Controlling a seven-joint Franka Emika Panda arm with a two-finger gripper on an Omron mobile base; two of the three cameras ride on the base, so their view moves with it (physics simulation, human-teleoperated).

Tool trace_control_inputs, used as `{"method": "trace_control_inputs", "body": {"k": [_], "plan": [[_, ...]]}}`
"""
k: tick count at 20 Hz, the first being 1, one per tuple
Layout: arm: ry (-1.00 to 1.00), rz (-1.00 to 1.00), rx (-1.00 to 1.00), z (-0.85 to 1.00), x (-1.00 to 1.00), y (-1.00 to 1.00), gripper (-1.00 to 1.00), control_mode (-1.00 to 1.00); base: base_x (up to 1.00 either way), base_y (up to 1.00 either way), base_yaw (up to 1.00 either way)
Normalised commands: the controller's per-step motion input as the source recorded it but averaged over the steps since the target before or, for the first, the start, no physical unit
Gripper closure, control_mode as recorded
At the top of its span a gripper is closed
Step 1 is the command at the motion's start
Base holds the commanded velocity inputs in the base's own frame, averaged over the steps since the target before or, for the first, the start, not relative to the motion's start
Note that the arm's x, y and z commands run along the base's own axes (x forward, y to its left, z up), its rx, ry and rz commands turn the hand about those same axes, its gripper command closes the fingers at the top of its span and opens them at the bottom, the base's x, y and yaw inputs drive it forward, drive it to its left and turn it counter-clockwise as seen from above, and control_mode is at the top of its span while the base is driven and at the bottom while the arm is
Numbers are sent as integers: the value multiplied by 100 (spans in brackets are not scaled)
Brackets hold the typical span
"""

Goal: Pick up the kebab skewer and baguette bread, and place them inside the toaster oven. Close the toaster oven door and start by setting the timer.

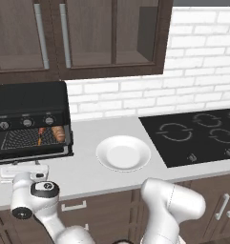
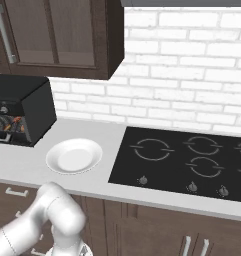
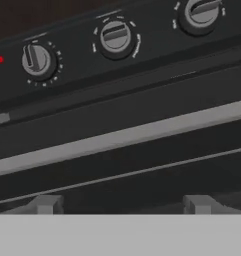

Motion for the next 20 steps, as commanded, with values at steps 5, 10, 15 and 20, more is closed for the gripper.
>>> {"method": "trace_control_inputs", "body": {"k": [5,10,15,20], "plan": [[-2,0,6,36,39,0,-100,-100,0,0,0],[-2,0,6,30,38,0,-100,-100,0,0,0],[0,0,6,22,42,0,-100,-100,0,0,0],[0,0,6,16,41,0,-100,-100,0,0,0]]}}
